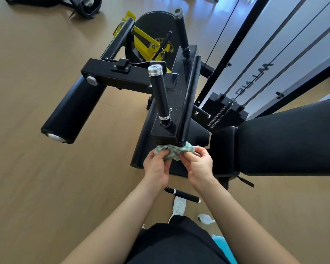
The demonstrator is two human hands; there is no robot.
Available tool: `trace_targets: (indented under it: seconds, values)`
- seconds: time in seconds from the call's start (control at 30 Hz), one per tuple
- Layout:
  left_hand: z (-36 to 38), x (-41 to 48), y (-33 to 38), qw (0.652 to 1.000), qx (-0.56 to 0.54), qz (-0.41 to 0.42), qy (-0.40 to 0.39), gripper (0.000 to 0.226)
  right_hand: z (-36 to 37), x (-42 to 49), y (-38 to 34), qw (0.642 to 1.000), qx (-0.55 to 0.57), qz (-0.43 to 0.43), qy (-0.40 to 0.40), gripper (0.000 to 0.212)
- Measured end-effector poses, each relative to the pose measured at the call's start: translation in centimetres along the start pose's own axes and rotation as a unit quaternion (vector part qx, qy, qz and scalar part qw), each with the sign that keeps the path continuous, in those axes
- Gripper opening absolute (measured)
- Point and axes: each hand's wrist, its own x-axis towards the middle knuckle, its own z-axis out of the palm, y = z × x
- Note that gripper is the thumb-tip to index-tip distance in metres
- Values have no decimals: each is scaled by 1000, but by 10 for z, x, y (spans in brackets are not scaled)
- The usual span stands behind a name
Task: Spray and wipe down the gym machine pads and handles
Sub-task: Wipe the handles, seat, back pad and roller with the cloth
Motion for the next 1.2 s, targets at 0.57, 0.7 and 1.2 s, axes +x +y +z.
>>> trace_targets:
  seconds: [0.57, 0.7, 1.2]
  values:
    - [15, -26, -27, 993, 108, 22, -47, 12, -14, 25, -22, 996, 59, -11, -61, 22]
    - [26, -46, -36, 952, 244, 162, -92, 23, -20, 22, -36, 973, -71, -72, -206, 49]
    - [110, -36, -36, 691, 575, 438, 11, 47, 7, 146, -94, 931, -227, -176, -226, 33]
